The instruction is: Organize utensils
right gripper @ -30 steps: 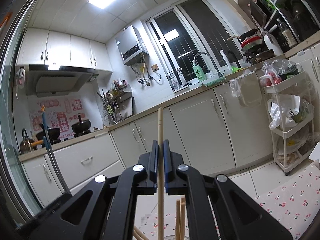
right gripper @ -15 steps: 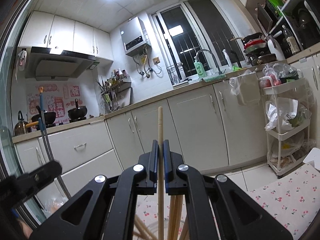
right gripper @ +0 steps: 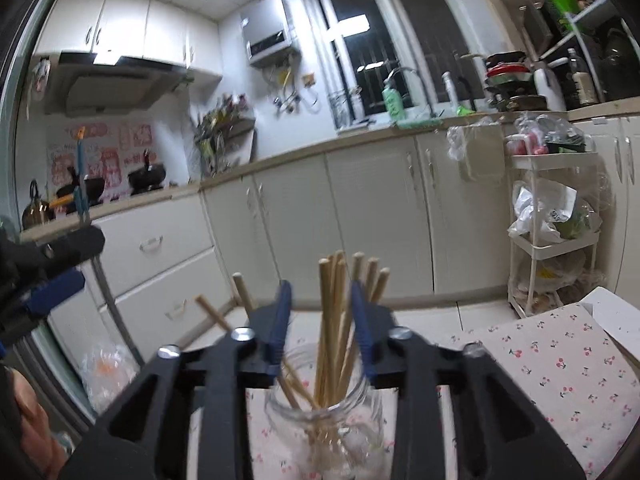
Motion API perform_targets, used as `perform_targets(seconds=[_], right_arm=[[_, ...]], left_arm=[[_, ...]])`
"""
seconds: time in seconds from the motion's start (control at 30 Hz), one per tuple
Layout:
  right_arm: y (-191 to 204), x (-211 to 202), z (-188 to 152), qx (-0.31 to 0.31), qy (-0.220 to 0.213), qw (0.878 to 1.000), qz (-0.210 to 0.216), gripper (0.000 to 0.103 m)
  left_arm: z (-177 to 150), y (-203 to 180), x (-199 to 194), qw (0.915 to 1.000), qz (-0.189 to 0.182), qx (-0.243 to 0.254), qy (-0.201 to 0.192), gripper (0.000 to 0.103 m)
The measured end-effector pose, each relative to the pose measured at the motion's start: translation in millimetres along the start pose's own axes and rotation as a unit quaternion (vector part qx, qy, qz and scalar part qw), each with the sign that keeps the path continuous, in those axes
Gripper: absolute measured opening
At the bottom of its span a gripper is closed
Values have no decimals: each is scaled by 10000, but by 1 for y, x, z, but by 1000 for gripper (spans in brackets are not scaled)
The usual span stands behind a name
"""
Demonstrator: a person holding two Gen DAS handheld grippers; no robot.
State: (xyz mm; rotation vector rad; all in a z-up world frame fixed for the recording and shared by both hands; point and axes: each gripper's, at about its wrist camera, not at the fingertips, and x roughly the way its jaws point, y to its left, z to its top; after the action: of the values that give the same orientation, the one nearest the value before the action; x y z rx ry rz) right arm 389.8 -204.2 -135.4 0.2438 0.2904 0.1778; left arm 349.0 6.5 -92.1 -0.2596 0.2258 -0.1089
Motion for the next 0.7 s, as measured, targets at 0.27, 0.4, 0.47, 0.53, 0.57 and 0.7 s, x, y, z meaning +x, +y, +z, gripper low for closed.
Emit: perform_targets(seconds=[0.27, 0.4, 0.47, 0.53, 0.57, 0.7], right_arm=[[-19, -59, 1, 432, 655, 9960, -433, 63], [-26, -102, -8, 331, 1294, 9880, -771, 78], [-33, -122, -12, 354, 1549, 9828, -942, 83], [-40, -144, -15, 447, 1745, 9781, -1046, 88], [-42, -155, -15, 476, 1796, 9765, -1094, 88], [-43, -201, -8, 497, 1853, 9736, -1240, 93]], left_arm=[[3, -23, -39, 9983, 5, 276, 509, 88], [-1, -37, -61, 9951, 105, 419, 890, 92], [-3, -44, -75, 9925, 181, 514, 1093, 93], [-5, -51, -88, 9898, 248, 622, 1256, 93], [-6, -56, -97, 9882, 249, 697, 1343, 94], [-12, -72, -129, 9821, 301, 927, 1612, 95]])
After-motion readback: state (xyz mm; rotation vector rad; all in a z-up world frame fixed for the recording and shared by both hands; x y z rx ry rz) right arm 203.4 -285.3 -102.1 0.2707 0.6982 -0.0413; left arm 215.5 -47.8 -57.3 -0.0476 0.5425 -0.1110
